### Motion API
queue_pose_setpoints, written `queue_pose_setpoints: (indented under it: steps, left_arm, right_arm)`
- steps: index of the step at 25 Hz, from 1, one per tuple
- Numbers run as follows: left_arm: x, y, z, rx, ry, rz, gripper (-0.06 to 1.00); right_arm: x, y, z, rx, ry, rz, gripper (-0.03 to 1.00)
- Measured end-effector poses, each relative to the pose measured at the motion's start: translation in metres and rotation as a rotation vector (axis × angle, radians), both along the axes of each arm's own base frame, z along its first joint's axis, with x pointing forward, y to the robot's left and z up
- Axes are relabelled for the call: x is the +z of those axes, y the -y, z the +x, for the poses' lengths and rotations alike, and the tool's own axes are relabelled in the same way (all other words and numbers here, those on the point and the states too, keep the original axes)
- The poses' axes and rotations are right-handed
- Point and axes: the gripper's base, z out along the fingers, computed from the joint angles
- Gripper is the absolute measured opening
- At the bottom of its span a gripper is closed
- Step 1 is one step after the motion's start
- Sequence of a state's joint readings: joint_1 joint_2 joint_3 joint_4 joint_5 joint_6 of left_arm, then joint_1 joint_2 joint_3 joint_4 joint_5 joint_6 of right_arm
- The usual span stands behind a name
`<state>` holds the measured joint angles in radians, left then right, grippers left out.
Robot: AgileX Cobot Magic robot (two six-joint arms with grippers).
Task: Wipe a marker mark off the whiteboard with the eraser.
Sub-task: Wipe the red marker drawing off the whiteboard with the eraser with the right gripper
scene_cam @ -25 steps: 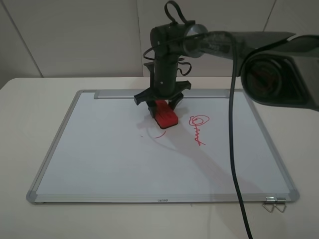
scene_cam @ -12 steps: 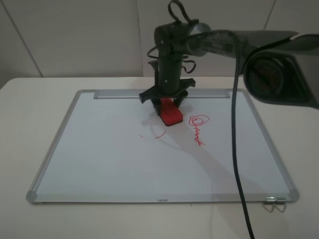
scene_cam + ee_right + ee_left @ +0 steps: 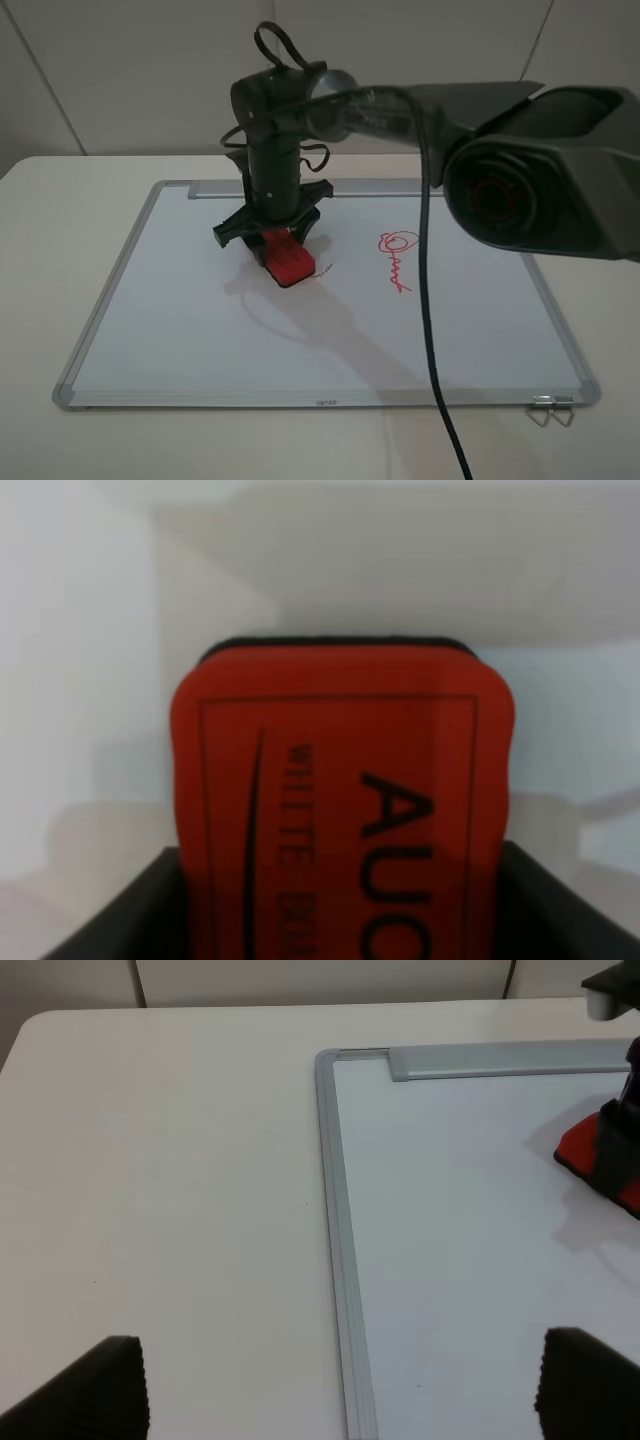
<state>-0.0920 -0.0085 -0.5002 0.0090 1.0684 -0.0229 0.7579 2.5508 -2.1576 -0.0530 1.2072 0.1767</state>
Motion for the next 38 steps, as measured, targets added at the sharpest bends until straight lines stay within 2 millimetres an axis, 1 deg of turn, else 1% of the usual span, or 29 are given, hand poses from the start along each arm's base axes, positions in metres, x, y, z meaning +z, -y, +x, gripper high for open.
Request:
queue_pose_setpoints:
  steps: [3,5,11,17,28,38]
  left_arm:
    - [0.0,0.0,0.0,0.0,0.0,0.0,0.77]
    - [0.0,0.0,0.0,0.0,0.0,0.0,0.77]
    - [0.0,0.0,0.0,0.0,0.0,0.0,0.77]
    - [0.0,0.0,0.0,0.0,0.0,0.0,0.77]
    - [0.0,0.0,0.0,0.0,0.0,0.0,0.77]
    - [0.0,0.0,0.0,0.0,0.0,0.0,0.77]
  right_arm:
    - [0.0,-0.017,-0.017,0.045,-0.009,0.008,0.5]
    - [0.0,-0.024,-0.024,0.061,-0.015,0.014,0.5]
    - [-0.001,-0.025,-0.025,0.068,-0.016,0.012,0.5]
    - [-0.005,-0.017,-0.024,0.056,-0.017,0.015,0.5]
    - [-0.011,0.007,-0.018,0.013,-0.046,-0.012,0.5]
    - [-0.011,0.05,-0.01,-0.044,-0.079,-0.085,0.5]
